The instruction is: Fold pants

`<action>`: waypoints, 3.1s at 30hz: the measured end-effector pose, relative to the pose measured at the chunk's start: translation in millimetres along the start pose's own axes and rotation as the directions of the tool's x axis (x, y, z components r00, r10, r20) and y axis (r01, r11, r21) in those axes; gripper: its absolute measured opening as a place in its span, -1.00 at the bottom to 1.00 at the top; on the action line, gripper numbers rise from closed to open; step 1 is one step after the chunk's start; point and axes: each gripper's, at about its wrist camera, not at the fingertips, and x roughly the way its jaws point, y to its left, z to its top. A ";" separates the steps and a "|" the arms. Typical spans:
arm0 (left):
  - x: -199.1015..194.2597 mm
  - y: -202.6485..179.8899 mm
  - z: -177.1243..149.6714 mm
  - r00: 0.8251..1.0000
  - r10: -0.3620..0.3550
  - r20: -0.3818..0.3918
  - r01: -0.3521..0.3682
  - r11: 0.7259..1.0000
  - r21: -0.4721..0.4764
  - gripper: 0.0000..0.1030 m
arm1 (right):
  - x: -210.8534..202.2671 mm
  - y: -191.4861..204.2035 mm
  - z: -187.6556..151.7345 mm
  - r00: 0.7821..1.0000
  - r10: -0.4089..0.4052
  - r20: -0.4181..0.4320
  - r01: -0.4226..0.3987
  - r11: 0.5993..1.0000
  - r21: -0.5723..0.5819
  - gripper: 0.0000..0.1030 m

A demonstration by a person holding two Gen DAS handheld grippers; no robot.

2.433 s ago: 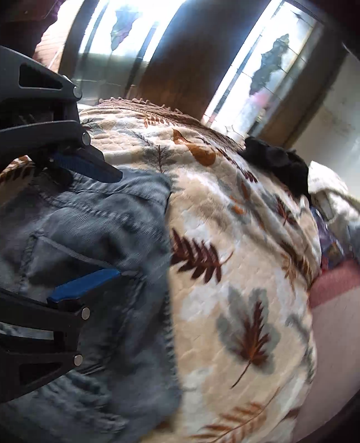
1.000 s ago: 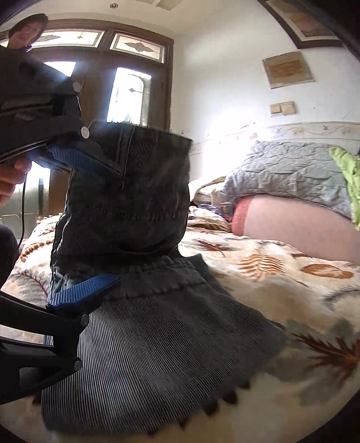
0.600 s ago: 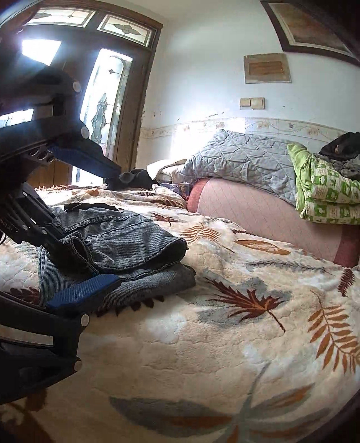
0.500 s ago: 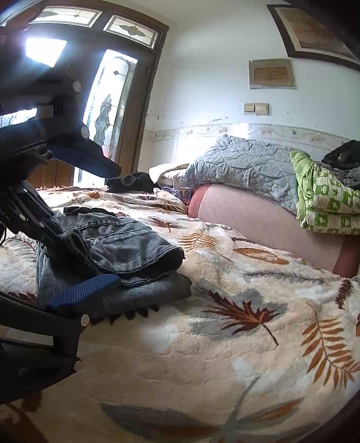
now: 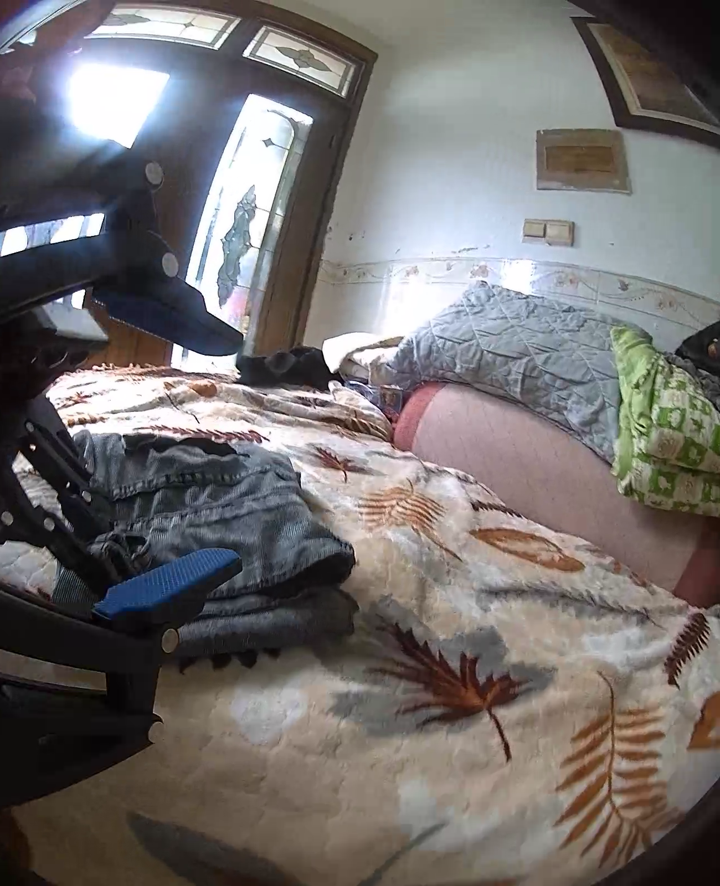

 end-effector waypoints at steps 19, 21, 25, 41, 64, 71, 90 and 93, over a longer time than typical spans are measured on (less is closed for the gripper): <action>-67.3 30.7 -10.6 0.984 -0.068 0.165 0.081 0.994 -0.076 -0.27 | 145.6 -46.5 39.9 0.916 -0.205 -0.344 0.220 0.976 0.003 0.45; -95.0 47.8 -14.4 0.967 -0.018 0.253 0.052 0.990 -0.128 0.18 | 144.1 -40.5 38.3 0.914 -0.229 -0.336 0.236 0.971 -0.020 0.45; -105.3 98.3 -23.1 0.951 0.183 0.251 -0.101 0.946 -0.307 0.33 | 128.8 -12.7 27.9 0.922 -0.228 -0.314 0.209 0.973 -0.094 0.46; -68.1 124.3 -43.8 0.982 0.154 0.111 -0.100 0.914 -0.393 0.38 | 111.1 -31.1 -43.4 0.902 -0.160 -0.402 0.157 0.987 -0.040 0.46; -55.8 141.0 -56.3 0.990 0.118 0.077 -0.079 0.918 -0.389 0.46 | 232.3 44.9 38.6 0.844 -0.329 -0.424 0.220 0.933 -0.285 0.42; -53.7 144.6 -57.4 0.993 0.088 0.082 -0.049 0.917 -0.395 0.48 | 306.7 82.2 32.7 0.648 -0.697 -0.308 0.322 0.617 -0.719 0.46; -50.0 148.6 -57.4 0.992 0.101 0.074 -0.062 0.910 -0.411 0.61 | 330.7 68.4 -4.9 0.579 -0.799 -0.162 0.325 0.408 -0.853 -0.01; -50.9 144.4 -57.3 0.989 0.122 0.078 -0.081 0.912 -0.401 0.61 | 286.9 89.9 -1.0 0.659 -0.739 -0.140 0.361 0.475 -0.802 0.12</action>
